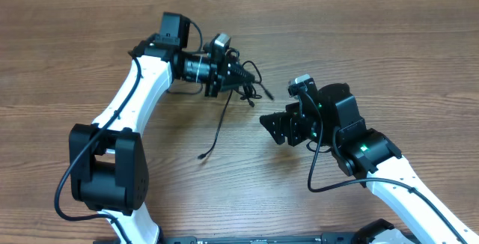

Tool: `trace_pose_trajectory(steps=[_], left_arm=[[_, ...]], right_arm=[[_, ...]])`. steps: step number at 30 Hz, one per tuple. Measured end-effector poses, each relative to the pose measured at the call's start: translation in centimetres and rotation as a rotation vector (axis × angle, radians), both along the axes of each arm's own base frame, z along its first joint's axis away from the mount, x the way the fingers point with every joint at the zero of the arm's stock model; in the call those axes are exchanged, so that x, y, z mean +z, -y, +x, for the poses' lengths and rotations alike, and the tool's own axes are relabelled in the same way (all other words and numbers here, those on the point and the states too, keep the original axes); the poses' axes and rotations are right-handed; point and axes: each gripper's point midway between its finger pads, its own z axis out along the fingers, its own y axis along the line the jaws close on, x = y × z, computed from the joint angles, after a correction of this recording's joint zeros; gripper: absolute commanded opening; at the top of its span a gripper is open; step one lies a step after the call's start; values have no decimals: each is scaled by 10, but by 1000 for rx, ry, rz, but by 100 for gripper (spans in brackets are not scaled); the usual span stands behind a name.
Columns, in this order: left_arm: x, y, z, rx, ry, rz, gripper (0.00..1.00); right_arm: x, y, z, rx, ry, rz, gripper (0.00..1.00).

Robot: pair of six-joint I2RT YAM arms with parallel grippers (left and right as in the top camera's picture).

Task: Untangle cables

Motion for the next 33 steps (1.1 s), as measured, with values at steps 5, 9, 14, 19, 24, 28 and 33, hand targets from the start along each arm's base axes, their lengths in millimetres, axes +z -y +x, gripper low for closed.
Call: trace_pose_trajectory(steps=[5,9,14,19,24,28,33], left_arm=[[-69,-36,-19,9,-35,461,13],[-101,-77,-32,-10,-47,780,43],[-113,-109,-37,-22,-46,990,67],[-116,-124,-38,-24,-43,1078,70],[-118,-135,-36,-7,-36,1139,70],[-120,-145,-31,45,-47,1198,69],[-121,-163,-17,169,-66,1254,69]], right_arm=[[0,0,0,-3,1,-2,80],[0,1,1,-6,3,-3,80],[0,1,1,-6,5,-3,80],[0,1,1,-6,5,-3,80],[0,1,1,-6,5,-3,80],[0,1,1,-5,5,-3,80],[0,1,1,-6,5,-3,80]])
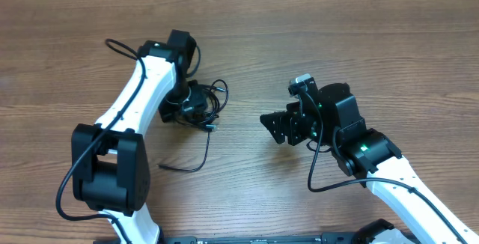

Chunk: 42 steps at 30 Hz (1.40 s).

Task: Untangle cables

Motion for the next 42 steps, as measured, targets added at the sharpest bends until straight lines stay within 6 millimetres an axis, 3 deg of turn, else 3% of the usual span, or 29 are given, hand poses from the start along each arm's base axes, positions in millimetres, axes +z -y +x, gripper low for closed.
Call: trace_pose_trajectory(steps=[9,15,18,24,30,33,37,42], left_arm=[[1,-19,38,138,155,56,98],[2,-19,44,149,179,57,100],[2,-5,44,67,172,-20,100],[12,52,33,-257,157,-355,100],[24,70,40,-331,216,-495,100],[28,59,54,-270,260,-520,100],[31,27,73,-112,301,-524,99],[23,-21,74,98,263,-448,100]], right_arm=[[0,0,0,0,0,0,81],[0,0,0,1,0,-1,80],[0,0,0,1,2,-1,80],[0,0,0,2,1,-2,81],[-1,1,-1,2,-6,-5,80],[-4,2,-3,2,-19,-12,80],[-5,2,-4,2,-25,-15,80],[-5,2,-4,2,-24,-14,81]])
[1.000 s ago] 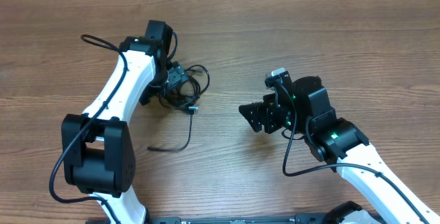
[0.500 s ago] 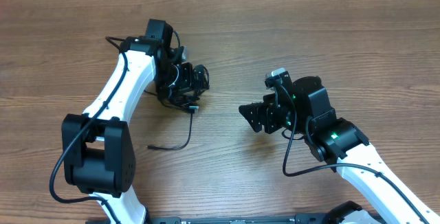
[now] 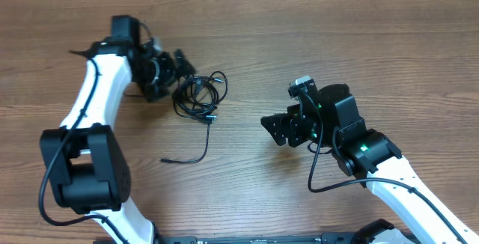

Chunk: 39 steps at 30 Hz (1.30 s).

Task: Untangle cables

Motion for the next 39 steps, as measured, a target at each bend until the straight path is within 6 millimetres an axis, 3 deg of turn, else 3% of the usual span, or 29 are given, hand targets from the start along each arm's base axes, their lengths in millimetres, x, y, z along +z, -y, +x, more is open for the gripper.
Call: trace_pose_trajectory(steps=[4,13,17,27,32,35,39], left_arm=[[-10,-17,-13,62,-83,101,100],[-21,-19,-19,129,-120,325,100],[-30,-19,-23,175,-138,367,89],[-60,-25,-37,237,-171,388,76],[-60,-25,-33,244,-154,384,70],[-61,-25,-28,251,-136,379,61],[-65,-25,-27,252,-124,377,59]], right_arm=[[0,0,0,0,1,1,81],[0,0,0,0,3,1,80],[0,0,0,-1,2,1,80],[0,0,0,0,3,1,81],[0,0,0,0,3,1,81],[0,0,0,-1,2,1,80],[0,0,0,0,3,1,80]])
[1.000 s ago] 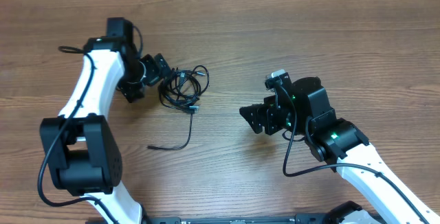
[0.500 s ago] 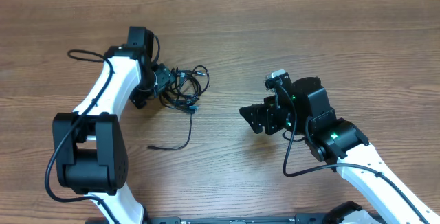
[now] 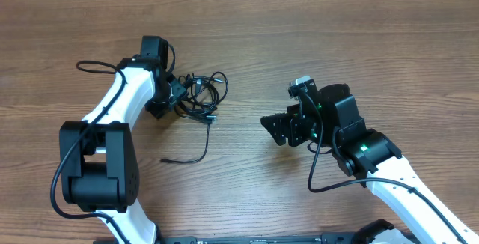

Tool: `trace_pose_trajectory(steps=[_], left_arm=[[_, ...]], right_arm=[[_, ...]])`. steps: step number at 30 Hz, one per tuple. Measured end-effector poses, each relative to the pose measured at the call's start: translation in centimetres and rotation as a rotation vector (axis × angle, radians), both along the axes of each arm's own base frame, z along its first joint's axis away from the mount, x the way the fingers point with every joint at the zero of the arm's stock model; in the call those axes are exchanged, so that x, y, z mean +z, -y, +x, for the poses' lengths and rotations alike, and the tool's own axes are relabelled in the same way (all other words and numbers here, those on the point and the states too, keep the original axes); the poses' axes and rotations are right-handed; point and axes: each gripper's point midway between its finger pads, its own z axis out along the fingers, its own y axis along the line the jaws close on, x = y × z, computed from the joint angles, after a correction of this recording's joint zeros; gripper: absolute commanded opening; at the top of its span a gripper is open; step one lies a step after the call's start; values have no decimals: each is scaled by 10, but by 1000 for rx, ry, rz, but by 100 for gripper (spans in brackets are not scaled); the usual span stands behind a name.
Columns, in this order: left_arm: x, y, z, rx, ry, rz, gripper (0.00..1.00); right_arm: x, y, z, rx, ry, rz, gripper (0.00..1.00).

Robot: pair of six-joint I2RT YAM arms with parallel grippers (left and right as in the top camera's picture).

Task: Untangle cables

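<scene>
A black cable bundle lies tangled left of the table's middle. One loose tail runs from it toward the front and curls left to a plug end. My left gripper points down at the bundle's left edge and touches or nearly touches the loops. Its fingers are dark against the cable, so their state does not show. My right gripper hovers open to the right of the bundle, apart from it, with nothing between its fingers.
The wooden table carries only the cables and the two arms. The left arm's own black cable loops out to the left of its wrist. The right arm's body fills the front right.
My left gripper was up and to the left of the bundle, apart from it. Now it is lower, at the bundle's left edge. The bundle and the right arm have not moved.
My left gripper first held the tangled bundle near the table's middle, with a tail trailing down. Then gripper and bundle were further left. After that the bundle lay on the table with the gripper away from it, and now the gripper is back at its left edge.
</scene>
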Motion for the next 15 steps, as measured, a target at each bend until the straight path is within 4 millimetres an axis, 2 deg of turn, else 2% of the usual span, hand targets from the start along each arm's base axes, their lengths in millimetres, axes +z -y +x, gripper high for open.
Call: trace_pose_trajectory(steps=[8,10,15], left_arm=[[-14,0,-2,0,19,-1,60],[-14,0,-1,1,24,-2,54],[-13,1,4,2,42,-4,26]], right_arm=[[0,0,0,1,0,0,80],[0,0,0,0,-1,0,80],[0,0,0,0,0,0,80]])
